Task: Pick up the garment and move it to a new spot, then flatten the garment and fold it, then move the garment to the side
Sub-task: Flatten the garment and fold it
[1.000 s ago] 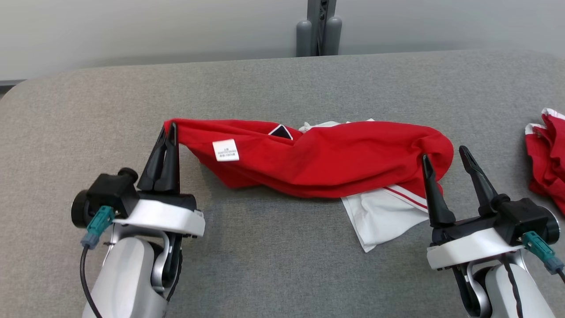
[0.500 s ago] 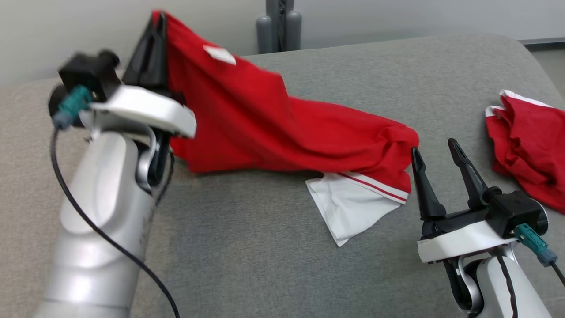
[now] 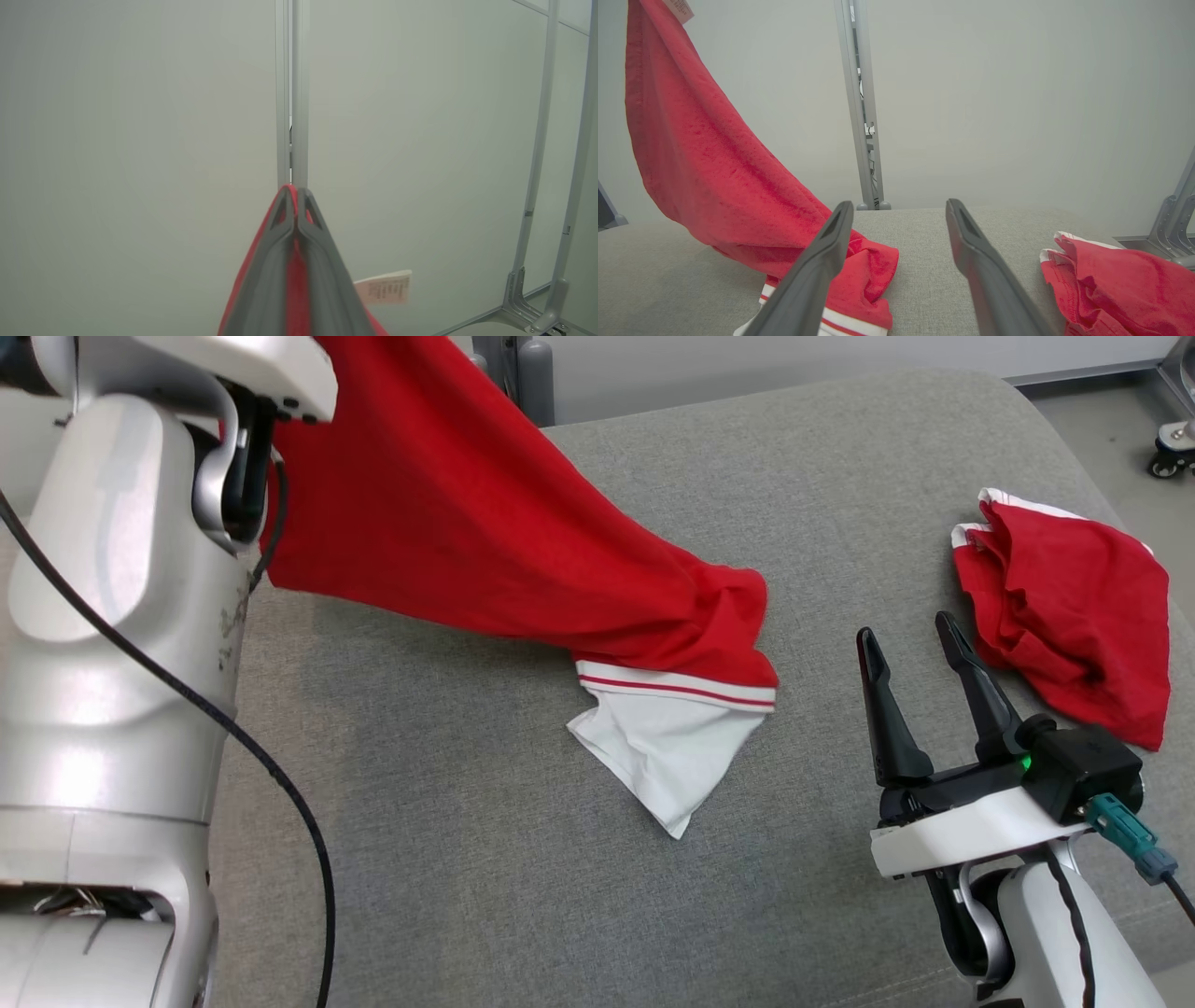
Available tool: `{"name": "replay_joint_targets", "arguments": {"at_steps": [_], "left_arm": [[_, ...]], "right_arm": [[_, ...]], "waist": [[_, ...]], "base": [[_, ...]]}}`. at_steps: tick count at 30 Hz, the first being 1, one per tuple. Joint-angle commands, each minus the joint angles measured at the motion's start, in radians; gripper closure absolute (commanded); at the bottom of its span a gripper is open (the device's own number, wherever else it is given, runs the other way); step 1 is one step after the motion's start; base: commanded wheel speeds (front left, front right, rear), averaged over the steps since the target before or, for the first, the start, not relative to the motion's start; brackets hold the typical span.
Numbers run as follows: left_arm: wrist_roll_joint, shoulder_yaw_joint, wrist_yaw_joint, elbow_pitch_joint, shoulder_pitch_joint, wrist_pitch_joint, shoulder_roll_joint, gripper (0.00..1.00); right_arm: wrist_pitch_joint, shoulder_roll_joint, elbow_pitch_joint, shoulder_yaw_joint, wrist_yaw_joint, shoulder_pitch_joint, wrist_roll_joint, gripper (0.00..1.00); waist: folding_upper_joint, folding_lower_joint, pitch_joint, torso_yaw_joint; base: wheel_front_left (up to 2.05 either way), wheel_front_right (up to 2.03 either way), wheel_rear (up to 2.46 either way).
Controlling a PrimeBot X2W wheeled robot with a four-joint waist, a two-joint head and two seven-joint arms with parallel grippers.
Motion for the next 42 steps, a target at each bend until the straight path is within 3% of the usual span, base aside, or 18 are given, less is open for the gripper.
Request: {"name": "replay_joint_targets", "arguments": {"at_steps": [1,13,19,24,30,36,39,42], "left_arm": [[0.008,-0.003,-0.006,0.011,-0.028,-0.009,0.004,1.0],[0.041,-0.051,-0.009,0.166,-0.186,-0.034,0.008,1.0],[0.065,-0.045,0.036,0.229,-0.314,-0.059,0.047,1.0],[0.076,-0.027,0.069,0.206,-0.381,-0.085,0.071,1.0],[0.082,-0.072,0.031,0.18,-0.286,-0.088,0.003,1.0],[-0.001,-0.11,-0.003,0.197,-0.166,-0.087,-0.059,1.0],[-0.17,-0.218,-0.027,0.134,-0.05,-0.058,-0.07,1.0],[-0.353,-0.397,0.035,-0.001,0.056,-0.034,-0.067,1.0]], "right_arm": [[-0.006,-0.004,-0.001,-0.004,0.0,-0.006,0.006,0.0],[-0.006,-0.004,0.002,0.02,0.0,-0.016,0.029,0.0],[-0.006,-0.004,0.001,0.041,0.0,-0.03,0.042,0.0],[-0.006,-0.004,-0.002,0.029,0.0,-0.016,0.045,0.0],[-0.006,-0.004,0.001,0.012,0.0,0.0,0.028,0.0],[-0.006,-0.005,0.004,0.02,0.0,-0.015,0.027,0.0],[-0.006,-0.004,0.007,0.03,0.0,-0.02,0.032,0.0],[-0.006,-0.005,0.009,0.028,0.0,-0.024,0.036,0.0]], "waist": [[0.0,0.0,0.002,-0.003],[0.0,0.0,-0.002,-0.029],[0.0,0.0,0.007,-0.054],[0.0,0.0,0.006,-0.059],[0.0,0.0,0.001,-0.024],[0.0,0.0,-0.003,-0.011],[0.0,0.0,-0.008,-0.021],[0.0,0.0,-0.007,-0.03]], "base": [[0.0,0.0,0.0],[0.0,0.0,0.0],[0.0,0.0,0.0],[0.0,0.0,0.0],[0.0,0.0,0.0],[0.0,0.0,0.0],[0.0,0.0,0.0],[0.0,0.0,0.0]]}}
